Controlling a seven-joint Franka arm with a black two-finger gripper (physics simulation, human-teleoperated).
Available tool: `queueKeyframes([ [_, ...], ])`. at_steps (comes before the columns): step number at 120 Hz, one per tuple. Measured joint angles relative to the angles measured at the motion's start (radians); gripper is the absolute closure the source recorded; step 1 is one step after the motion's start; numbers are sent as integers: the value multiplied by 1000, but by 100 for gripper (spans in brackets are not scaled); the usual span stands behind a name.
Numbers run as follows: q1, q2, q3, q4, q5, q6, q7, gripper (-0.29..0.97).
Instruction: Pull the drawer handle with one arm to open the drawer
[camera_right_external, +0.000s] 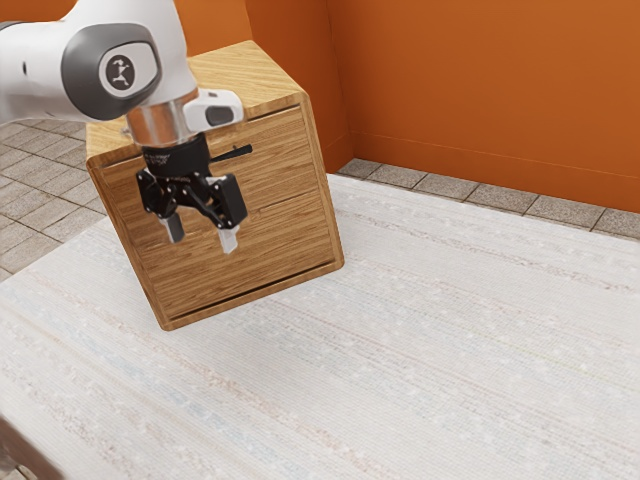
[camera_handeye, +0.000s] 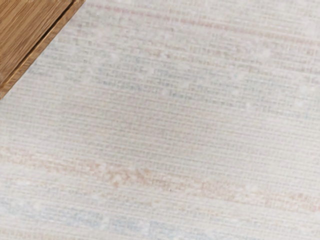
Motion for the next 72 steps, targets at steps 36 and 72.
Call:
queueKeyframes([
  [36, -13, -61, 0, 47, 4, 14, 2, 0],
  [72, 29, -60, -37, 120, 62, 72, 104, 0],
])
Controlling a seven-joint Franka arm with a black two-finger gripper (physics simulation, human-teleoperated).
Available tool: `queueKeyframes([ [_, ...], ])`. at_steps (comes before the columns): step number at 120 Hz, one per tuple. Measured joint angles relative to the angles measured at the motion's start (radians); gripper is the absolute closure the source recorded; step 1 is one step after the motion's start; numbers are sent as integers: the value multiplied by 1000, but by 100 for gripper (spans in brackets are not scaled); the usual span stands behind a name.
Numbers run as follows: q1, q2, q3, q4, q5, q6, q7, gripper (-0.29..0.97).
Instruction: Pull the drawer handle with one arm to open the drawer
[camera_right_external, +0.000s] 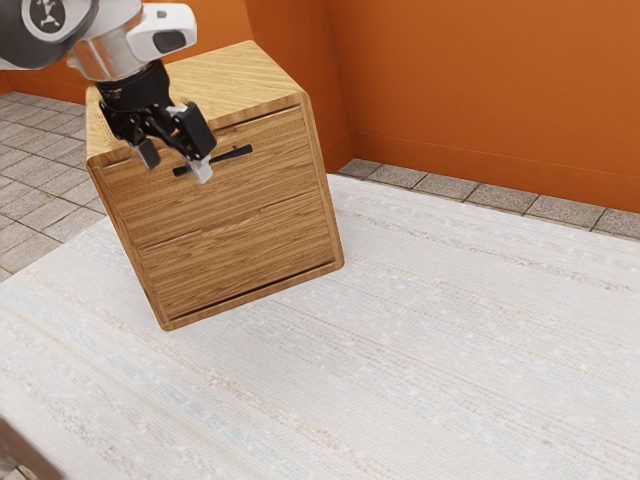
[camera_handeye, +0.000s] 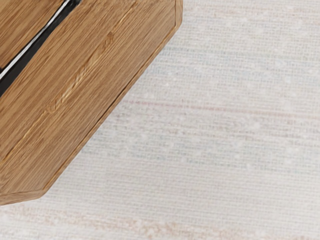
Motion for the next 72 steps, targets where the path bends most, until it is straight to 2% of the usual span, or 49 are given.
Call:
queueKeyframes([
  [33, -36, 27, 0, 1, 47, 77, 223, 0],
  [72, -45, 31, 1, -18, 68, 97, 385, 0],
])
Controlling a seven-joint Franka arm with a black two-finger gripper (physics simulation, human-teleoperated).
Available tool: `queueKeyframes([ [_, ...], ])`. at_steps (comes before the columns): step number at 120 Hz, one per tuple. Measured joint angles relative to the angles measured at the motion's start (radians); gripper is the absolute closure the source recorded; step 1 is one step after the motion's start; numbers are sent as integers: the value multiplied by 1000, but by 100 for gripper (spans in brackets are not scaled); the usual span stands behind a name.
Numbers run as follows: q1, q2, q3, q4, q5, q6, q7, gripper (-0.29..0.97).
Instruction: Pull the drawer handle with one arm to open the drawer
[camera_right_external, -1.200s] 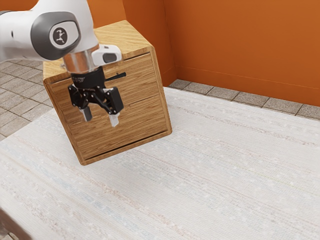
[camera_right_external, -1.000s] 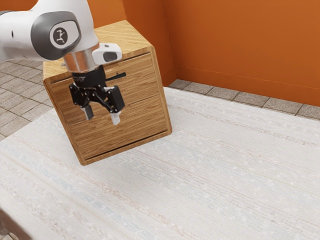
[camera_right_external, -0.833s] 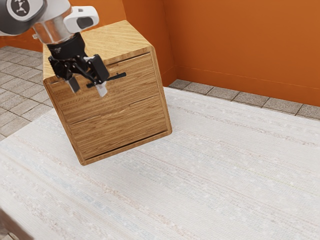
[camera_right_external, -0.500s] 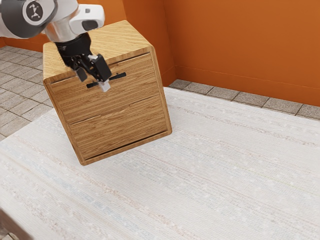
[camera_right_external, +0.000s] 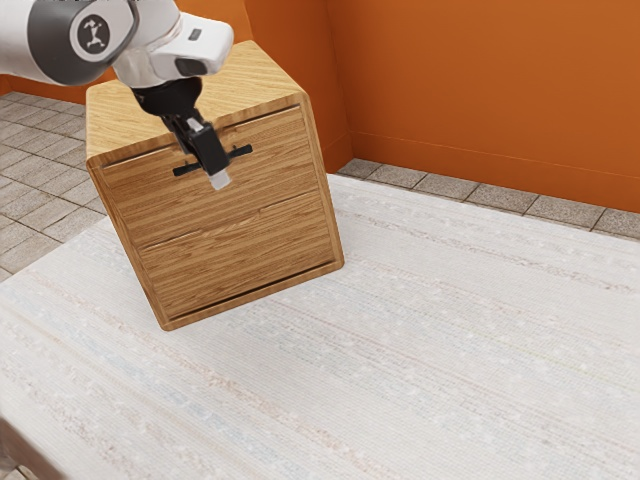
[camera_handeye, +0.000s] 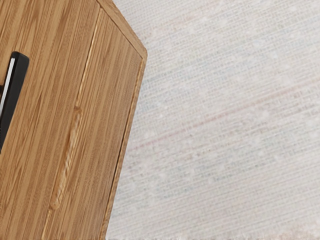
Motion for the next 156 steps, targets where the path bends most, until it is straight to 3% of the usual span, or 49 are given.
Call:
queueKeyframes([
  [65, -6, 49, -6, 1, 17, 31, 135, 0],
  [156, 36, 107, -1, 13, 33, 152, 201, 0],
])
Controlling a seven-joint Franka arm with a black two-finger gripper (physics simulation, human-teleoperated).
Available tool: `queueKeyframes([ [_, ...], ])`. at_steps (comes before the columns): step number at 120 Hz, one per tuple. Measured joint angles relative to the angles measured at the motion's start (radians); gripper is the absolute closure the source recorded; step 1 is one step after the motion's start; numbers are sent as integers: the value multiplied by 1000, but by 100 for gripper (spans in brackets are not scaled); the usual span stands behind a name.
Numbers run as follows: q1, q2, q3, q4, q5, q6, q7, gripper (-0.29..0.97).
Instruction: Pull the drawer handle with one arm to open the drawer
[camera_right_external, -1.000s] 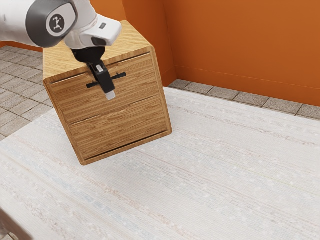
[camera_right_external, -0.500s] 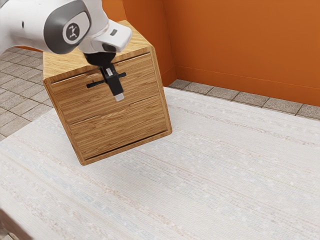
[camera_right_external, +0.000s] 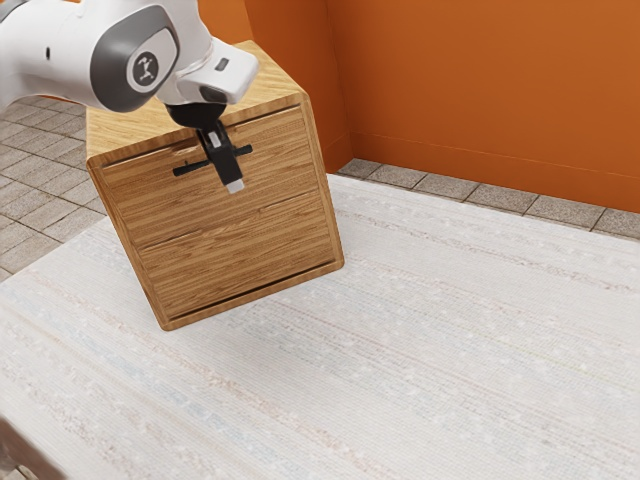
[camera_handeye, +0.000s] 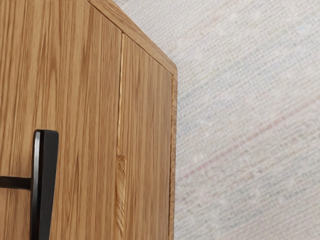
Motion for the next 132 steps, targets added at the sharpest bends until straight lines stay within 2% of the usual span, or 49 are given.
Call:
queueKeyframes([
  [83, 23, 27, 1, 0, -2, 15, 19, 1],
  [116, 25, 27, 1, -8, -6, 16, 21, 7],
  [132, 20, 26, 2, -8, -6, 16, 20, 16],
])
